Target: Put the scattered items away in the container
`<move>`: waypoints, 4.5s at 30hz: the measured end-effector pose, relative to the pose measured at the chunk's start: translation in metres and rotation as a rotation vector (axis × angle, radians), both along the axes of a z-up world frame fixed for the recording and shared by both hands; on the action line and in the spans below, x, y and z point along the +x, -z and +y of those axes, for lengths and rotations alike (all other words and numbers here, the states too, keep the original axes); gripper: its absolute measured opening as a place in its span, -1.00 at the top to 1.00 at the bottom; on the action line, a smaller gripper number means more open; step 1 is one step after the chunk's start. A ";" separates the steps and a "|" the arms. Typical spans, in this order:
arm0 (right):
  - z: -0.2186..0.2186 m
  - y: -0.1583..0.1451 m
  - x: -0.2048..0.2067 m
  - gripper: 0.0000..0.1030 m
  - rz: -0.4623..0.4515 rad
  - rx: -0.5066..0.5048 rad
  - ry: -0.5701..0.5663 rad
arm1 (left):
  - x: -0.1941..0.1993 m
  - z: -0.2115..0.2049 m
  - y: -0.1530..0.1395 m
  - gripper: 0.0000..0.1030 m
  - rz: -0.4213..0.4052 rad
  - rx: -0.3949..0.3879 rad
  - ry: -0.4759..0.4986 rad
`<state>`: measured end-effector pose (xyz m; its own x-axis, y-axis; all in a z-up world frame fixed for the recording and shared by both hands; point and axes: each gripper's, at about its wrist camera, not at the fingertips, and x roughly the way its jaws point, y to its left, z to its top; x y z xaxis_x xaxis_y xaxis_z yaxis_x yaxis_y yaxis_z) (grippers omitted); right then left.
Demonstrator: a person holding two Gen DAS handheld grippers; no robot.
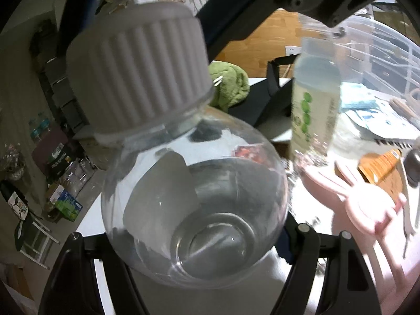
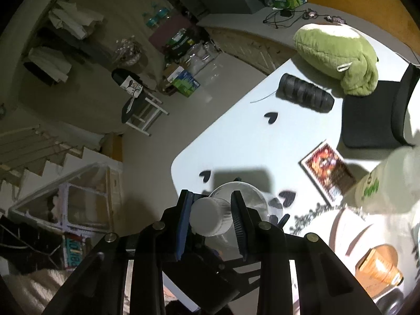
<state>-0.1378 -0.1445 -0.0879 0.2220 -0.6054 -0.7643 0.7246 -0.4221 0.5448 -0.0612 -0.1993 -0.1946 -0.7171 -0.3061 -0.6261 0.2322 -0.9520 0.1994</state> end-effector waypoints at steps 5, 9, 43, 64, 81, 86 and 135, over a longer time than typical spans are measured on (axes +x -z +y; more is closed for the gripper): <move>0.012 0.006 0.013 0.39 -0.024 -0.009 -0.006 | 0.014 0.012 -0.001 -0.50 -0.017 0.007 0.006; 0.020 0.008 0.026 0.39 -0.039 -0.008 -0.007 | 0.030 0.024 0.000 -0.50 -0.031 0.016 0.010; 0.220 0.017 0.090 0.39 -0.071 0.056 0.244 | 0.079 0.213 -0.012 -0.47 -0.120 0.085 0.396; 0.412 0.033 0.057 0.39 -0.055 0.064 0.758 | 0.011 0.320 -0.024 -0.45 -0.091 0.021 0.717; 0.497 0.038 0.104 -0.32 -0.071 -0.123 0.941 | 0.032 0.387 -0.013 -0.45 -0.120 0.072 0.772; 0.465 0.044 0.093 -0.34 -0.126 -0.168 0.895 | 0.044 0.393 -0.012 -0.45 -0.093 0.035 0.802; 0.425 0.013 0.090 0.29 0.133 0.062 0.870 | 0.060 0.407 0.001 -0.48 -0.120 0.139 0.814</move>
<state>-0.0481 0.2807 -0.1010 -0.3919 -0.4746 -0.7882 0.1883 -0.8799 0.4362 -0.0013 0.2074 -0.1956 -0.6065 0.3647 -0.7065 -0.5547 -0.8307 0.0474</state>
